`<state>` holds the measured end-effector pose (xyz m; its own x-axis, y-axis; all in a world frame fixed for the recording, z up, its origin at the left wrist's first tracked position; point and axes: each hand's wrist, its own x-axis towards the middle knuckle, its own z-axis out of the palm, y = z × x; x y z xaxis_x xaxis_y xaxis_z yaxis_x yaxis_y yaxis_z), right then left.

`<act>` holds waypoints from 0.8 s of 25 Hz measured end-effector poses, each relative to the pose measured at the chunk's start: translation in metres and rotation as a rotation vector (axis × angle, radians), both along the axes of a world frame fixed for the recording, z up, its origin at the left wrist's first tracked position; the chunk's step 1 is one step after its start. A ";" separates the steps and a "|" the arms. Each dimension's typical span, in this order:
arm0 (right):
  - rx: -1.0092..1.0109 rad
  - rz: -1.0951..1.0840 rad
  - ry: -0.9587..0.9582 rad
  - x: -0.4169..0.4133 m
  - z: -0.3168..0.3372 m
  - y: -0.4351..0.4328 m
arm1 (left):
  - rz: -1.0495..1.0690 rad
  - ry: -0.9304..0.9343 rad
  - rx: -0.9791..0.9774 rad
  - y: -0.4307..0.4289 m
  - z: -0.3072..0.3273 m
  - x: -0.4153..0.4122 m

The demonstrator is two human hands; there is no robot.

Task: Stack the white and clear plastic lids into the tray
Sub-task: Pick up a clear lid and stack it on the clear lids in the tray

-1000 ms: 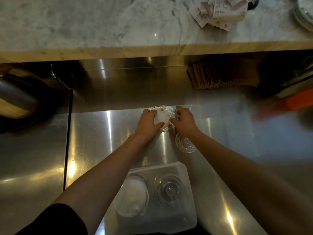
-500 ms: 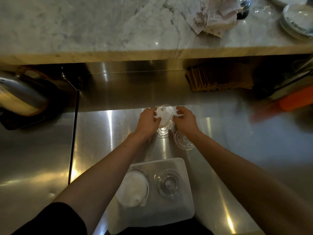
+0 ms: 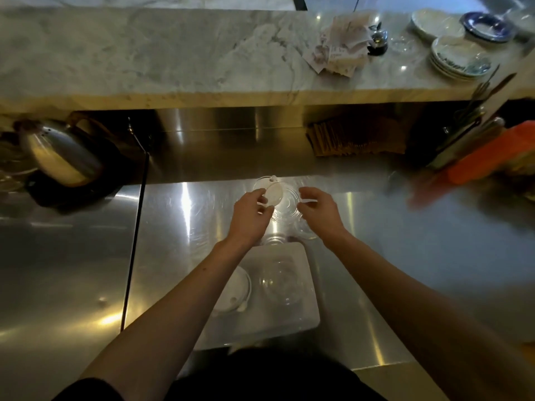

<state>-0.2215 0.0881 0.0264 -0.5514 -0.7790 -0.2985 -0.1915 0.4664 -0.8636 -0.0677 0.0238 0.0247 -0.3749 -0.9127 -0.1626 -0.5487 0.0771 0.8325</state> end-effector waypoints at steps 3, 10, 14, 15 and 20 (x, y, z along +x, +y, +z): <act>-0.021 0.012 -0.012 0.006 0.004 0.020 | -0.011 0.005 -0.015 0.023 0.004 0.011; -0.034 0.068 0.002 0.024 0.004 0.063 | 0.003 0.003 -0.015 0.075 0.007 0.032; -0.013 0.101 -0.018 0.028 0.001 0.083 | 0.029 0.029 0.035 0.102 0.004 0.043; -0.007 0.119 -0.014 0.030 0.000 0.088 | 0.040 0.034 0.045 0.109 0.003 0.045; 0.041 0.209 0.043 0.034 -0.007 0.106 | 0.042 0.032 0.073 0.134 -0.003 0.052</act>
